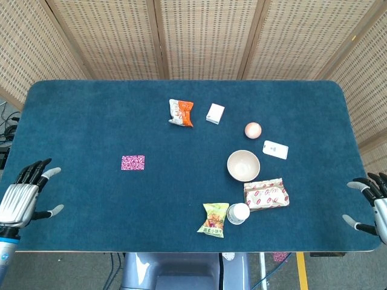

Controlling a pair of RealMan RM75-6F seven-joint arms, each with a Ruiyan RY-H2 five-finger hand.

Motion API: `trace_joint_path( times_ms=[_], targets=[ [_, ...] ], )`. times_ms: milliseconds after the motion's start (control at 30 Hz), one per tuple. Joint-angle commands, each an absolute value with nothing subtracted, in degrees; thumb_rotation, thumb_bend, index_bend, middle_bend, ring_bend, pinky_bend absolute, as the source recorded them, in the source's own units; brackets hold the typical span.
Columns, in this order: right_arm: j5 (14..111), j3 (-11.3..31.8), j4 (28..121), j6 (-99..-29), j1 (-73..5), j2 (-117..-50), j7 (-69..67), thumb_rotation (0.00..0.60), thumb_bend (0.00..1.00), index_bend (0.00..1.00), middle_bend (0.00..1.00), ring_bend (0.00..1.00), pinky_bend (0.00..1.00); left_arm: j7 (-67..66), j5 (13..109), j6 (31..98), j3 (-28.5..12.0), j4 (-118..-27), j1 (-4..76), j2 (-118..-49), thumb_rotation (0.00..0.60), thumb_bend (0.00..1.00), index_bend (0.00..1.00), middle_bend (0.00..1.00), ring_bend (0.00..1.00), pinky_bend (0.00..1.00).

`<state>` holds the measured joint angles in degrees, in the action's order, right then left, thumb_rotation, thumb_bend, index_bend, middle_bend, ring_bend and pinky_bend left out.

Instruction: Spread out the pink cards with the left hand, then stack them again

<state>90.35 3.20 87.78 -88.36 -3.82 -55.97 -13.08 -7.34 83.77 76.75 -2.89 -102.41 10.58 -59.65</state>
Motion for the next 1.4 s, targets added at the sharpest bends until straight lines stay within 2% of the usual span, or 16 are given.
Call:
trace_joint_path(
  times_ms=[33,200,267,300,333,367,400,433,500,633,967,1233,1400],
  targets=[
    [90.26,3.20,87.77,-88.50,-3.70,-55.98,-12.98,0.600,0.14,0.30,0.28,0.15,0.08,-6.44,83.13,72.49,-3.66,-101.76,13.63,-58.75,0.549,0.09,0.20,0.06,0.06,0.08],
    [90.18,3.09,87.98,-88.74,-3.39,-55.79,-12.86,0.600,0.15,0.30,0.28,0.15,0.08,-5.79,82.13,66.22,-4.38,-101.16,17.68,-57.89,0.551,0.05,0.20,0.06,0.06,0.08],
    [90.06,3.03,88.03,-89.27,-2.96,-55.68,-12.92,0.600,0.14,0.30,0.28,0.15,0.08,-5.76,81.33,61.83,-4.85,-101.24,20.51,-57.41,0.545,0.02,0.19,0.06,0.06,0.08],
    [90.07,2.98,88.06,-89.37,-2.85,-55.63,-12.92,0.600,0.14,0.30,0.28,0.15,0.08,-5.58,80.69,60.06,-5.12,-101.29,21.61,-57.20,0.505,0.01,0.19,0.06,0.06,0.08],
    [90.08,2.96,88.07,-89.43,-2.79,-55.61,-12.91,0.600,0.14,0.30,0.28,0.15,0.08,-5.49,80.05,58.51,-5.36,-101.29,22.58,-57.05,0.395,0.00,0.18,0.06,0.06,0.08],
    [90.11,2.94,88.09,-89.54,-2.70,-55.56,-12.90,0.600,0.14,0.30,0.28,0.15,0.08,-5.14,79.19,56.37,-5.68,-101.24,23.93,-56.96,0.311,0.00,0.18,0.05,0.06,0.08],
    [90.12,2.94,88.09,-89.59,-2.67,-55.53,-12.91,0.600,0.14,0.30,0.28,0.15,0.08,-4.71,78.51,54.78,-5.95,-101.11,24.93,-56.97,0.194,0.00,0.17,0.05,0.06,0.08],
    [90.14,2.93,88.08,-89.60,-2.65,-55.48,-12.96,0.600,0.14,0.30,0.28,0.15,0.08,-4.37,77.92,53.46,-6.25,-100.83,25.87,-57.11,0.117,0.00,0.17,0.05,0.06,0.08],
    [90.14,2.96,88.04,-89.61,-2.65,-55.46,-12.98,0.600,0.14,0.30,0.28,0.15,0.08,-3.89,77.32,51.94,-6.58,-100.35,27.07,-57.44,0.072,0.00,0.17,0.04,0.06,0.08],
    [90.21,2.95,87.99,-89.42,-2.75,-55.58,-13.06,0.600,0.14,0.30,0.28,0.15,0.08,-3.13,76.60,49.01,-7.10,-98.59,29.71,-58.91,0.052,0.00,0.17,0.03,0.05,0.08],
    [90.37,3.05,88.16,-89.38,-2.87,-55.55,-12.88,0.600,0.14,0.30,0.28,0.15,0.08,-0.13,73.92,40.57,-7.88,-90.67,36.79,-65.87,0.051,0.00,0.17,0.02,0.05,0.08],
    [89.99,3.04,88.22,-89.26,-2.69,-55.42,-12.75,0.600,0.14,0.32,0.28,0.15,0.08,1.15,73.63,36.25,-7.04,-86.71,40.30,-69.54,0.051,0.00,0.07,0.00,0.00,0.06],
    [89.88,3.06,88.11,-89.59,-2.42,-55.35,-12.87,0.600,0.14,0.32,0.28,0.15,0.08,1.77,73.10,35.59,-6.50,-84.98,41.28,-71.43,0.051,0.00,0.05,0.00,0.00,0.06]
  ],
)
